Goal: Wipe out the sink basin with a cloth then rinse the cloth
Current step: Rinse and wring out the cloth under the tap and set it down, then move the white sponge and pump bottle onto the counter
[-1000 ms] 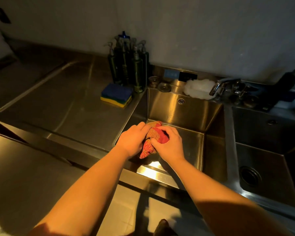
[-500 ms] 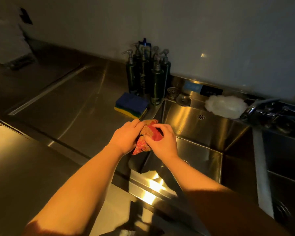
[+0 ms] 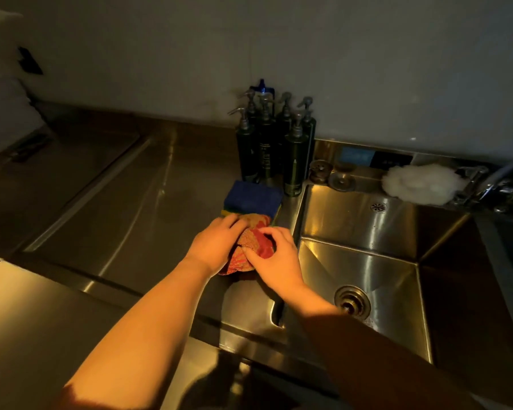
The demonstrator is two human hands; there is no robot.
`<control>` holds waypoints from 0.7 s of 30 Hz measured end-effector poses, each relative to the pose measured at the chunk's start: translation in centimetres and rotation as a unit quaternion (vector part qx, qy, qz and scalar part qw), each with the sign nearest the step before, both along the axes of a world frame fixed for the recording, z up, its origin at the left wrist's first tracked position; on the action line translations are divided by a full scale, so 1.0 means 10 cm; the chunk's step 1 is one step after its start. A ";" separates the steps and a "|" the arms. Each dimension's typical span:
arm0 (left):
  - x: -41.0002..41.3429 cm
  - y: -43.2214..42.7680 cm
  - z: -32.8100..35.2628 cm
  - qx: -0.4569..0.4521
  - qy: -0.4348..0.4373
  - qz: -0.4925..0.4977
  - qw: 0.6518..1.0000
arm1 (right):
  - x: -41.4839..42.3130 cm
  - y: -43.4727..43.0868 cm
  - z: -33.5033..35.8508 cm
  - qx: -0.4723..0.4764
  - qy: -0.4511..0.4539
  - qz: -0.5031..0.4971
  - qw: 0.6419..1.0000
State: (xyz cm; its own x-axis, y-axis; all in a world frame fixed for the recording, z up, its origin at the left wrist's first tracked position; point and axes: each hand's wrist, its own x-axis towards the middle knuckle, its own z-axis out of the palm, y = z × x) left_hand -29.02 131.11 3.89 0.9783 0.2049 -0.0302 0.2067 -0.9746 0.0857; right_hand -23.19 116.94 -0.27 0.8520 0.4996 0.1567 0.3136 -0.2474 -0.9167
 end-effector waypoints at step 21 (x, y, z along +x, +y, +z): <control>0.31 -0.21 -0.27 -0.122 -0.008 -0.091 0.988 | 0.04 -0.45 -0.12 -0.099 -0.011 -0.098 0.990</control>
State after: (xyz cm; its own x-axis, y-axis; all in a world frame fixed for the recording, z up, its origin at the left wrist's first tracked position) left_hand -25.93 129.00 1.17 0.9991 0.0149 -0.0408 0.0274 -0.9452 0.3253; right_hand -22.76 112.41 -1.50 0.9330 0.3481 0.0913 0.2611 -0.4800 -0.8375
